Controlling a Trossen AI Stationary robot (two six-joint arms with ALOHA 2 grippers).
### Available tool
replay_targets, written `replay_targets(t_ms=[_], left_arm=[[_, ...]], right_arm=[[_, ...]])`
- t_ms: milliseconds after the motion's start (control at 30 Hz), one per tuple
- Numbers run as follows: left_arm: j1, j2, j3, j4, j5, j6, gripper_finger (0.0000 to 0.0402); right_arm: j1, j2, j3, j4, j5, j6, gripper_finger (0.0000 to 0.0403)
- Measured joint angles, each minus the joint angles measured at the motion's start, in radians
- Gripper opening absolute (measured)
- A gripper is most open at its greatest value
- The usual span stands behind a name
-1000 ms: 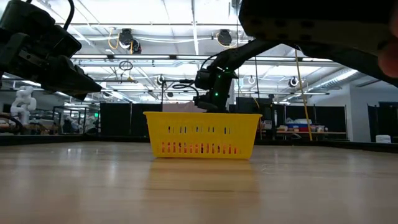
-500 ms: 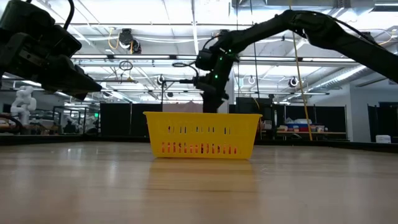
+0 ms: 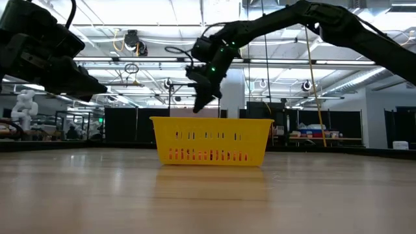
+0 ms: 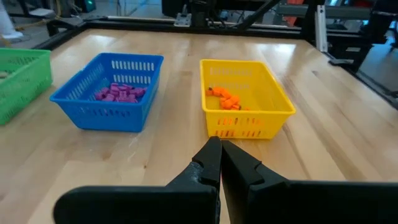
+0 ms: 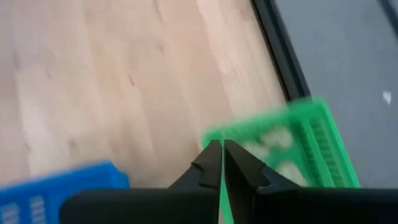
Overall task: Sort Halloween decoration
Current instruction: Return to Home Position
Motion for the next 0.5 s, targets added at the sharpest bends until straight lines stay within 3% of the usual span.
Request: replay_targets(t_ms=[333, 500], left_arm=[[0.000, -0.001, 0.003, 0.070, -0.029, 0.003, 0.0011], [0.000, -0.001, 0.004, 0.071, -0.029, -0.003, 0.0011]], right_arm=[[0.096, -0.011, 0.000, 0.199, 0.010, 0.103, 0.0000], [0.141, -0.011, 0.000, 0.243, 0.100, 0.178, 0.0000]])
